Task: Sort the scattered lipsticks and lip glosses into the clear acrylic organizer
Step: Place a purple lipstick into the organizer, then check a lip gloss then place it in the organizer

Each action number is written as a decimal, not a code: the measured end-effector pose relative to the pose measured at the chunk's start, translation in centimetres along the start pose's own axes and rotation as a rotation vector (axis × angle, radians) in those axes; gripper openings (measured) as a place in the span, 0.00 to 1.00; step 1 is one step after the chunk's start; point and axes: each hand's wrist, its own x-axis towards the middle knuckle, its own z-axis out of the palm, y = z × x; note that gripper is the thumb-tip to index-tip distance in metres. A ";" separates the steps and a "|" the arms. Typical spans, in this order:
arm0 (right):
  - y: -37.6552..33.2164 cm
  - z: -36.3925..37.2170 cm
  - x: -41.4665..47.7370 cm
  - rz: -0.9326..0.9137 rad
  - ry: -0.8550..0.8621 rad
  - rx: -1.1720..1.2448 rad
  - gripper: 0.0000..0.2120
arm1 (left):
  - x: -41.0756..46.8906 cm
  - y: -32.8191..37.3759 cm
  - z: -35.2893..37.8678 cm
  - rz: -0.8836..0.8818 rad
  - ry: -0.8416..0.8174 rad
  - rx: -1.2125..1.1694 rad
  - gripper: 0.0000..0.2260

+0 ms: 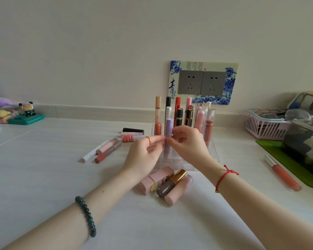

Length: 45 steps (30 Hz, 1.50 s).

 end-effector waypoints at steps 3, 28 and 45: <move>0.0 0.0 0.0 -0.003 0.000 0.002 0.10 | 0.0 0.0 0.0 -0.004 0.003 0.009 0.12; -0.2 -0.6 -0.4 -0.026 -0.049 -0.011 0.18 | -0.3 0.5 -0.2 -0.003 0.043 0.069 0.13; 3.3 -14.1 -2.6 0.044 0.060 -0.143 0.10 | -1.6 6.0 4.6 0.182 -0.217 -0.033 0.13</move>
